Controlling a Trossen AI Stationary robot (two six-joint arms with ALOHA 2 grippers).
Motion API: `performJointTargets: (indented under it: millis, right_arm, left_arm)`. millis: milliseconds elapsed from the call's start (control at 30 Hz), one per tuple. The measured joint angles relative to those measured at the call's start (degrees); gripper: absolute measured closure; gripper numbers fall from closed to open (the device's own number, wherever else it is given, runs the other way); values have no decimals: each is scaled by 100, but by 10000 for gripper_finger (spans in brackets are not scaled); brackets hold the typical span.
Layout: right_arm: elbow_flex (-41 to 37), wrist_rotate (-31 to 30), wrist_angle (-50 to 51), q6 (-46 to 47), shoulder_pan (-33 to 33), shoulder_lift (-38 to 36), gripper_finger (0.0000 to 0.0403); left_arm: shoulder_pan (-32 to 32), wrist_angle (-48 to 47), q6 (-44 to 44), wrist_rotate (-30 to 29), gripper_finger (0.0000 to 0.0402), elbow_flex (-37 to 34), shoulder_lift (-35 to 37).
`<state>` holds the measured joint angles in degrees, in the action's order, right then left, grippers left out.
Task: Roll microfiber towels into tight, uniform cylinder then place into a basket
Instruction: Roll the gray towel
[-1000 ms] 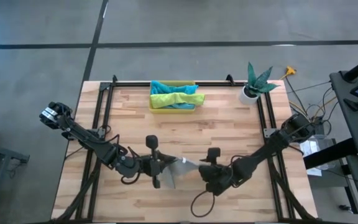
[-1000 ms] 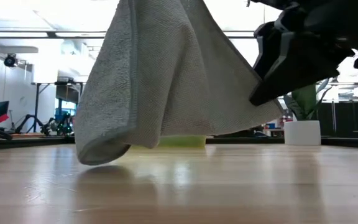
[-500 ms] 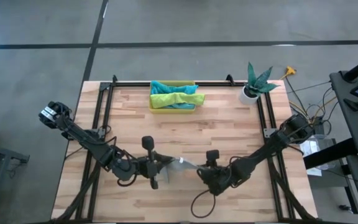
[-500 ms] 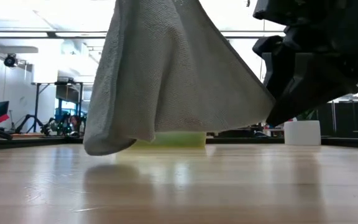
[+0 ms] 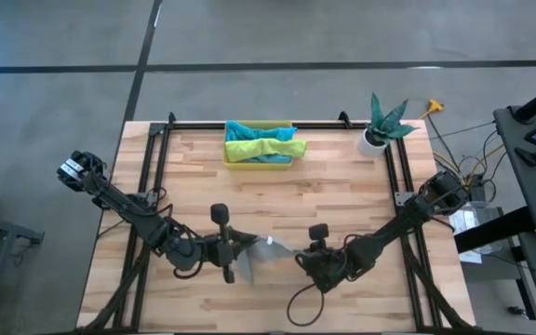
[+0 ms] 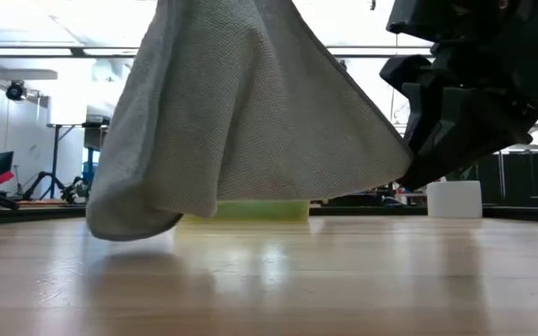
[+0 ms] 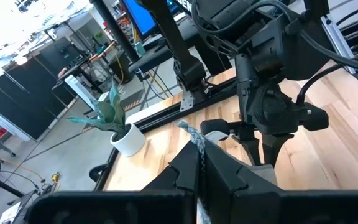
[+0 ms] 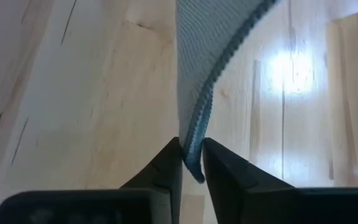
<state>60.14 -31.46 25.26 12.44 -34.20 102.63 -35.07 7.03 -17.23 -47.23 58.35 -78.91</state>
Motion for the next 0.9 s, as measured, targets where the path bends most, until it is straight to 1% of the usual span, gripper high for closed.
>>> performJointTargets:
  millis: [300,367,500,567,600,667,767,833,900]
  right_arm:
    - [15,0,10,-166,-2,-12,390]
    - [15,0,13,-203,-2,-14,393]
    - [15,-5,107,-230,-2,-45,394]
    - [15,-128,237,-242,-2,-104,394]
    - [15,-323,325,-230,-2,-143,394]
    - [15,-907,559,-118,-21,-257,394]
    - [20,-2056,999,334,-75,-474,394]
    - [37,-3123,1435,897,-133,-618,394]
    - [45,-4194,1890,1838,-229,-749,394]
  left_arm:
    - [0,0,4,-20,402,-13,0]
    - [0,0,5,-49,402,-15,0]
    - [0,-23,9,-321,402,-16,0]
    - [0,-39,11,-425,402,-28,1]
    - [0,-39,9,-427,402,-33,0]
    - [-4,-38,9,-427,402,-39,8]
    - [-56,-36,-3,-428,402,-50,30]
    - [-101,-34,-7,-426,402,-52,44]
    - [-159,-34,-6,-421,402,-52,75]
